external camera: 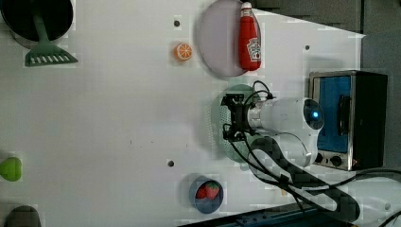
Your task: Drag strainer right to left.
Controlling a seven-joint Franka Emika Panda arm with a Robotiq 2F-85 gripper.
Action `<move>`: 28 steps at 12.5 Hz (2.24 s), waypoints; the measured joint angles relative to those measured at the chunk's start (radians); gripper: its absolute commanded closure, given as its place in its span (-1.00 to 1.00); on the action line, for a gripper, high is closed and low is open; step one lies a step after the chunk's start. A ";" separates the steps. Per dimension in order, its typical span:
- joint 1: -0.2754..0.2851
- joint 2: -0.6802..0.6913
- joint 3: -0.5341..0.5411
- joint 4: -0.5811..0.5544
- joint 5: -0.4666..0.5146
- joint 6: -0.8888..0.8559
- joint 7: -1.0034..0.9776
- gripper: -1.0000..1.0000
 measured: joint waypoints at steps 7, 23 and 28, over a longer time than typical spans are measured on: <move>0.151 0.096 0.006 0.139 0.019 -0.037 0.159 -1.00; 0.349 0.243 0.021 0.396 0.116 -0.072 0.325 -1.00; 0.384 0.281 0.020 0.428 0.113 -0.061 0.334 -1.00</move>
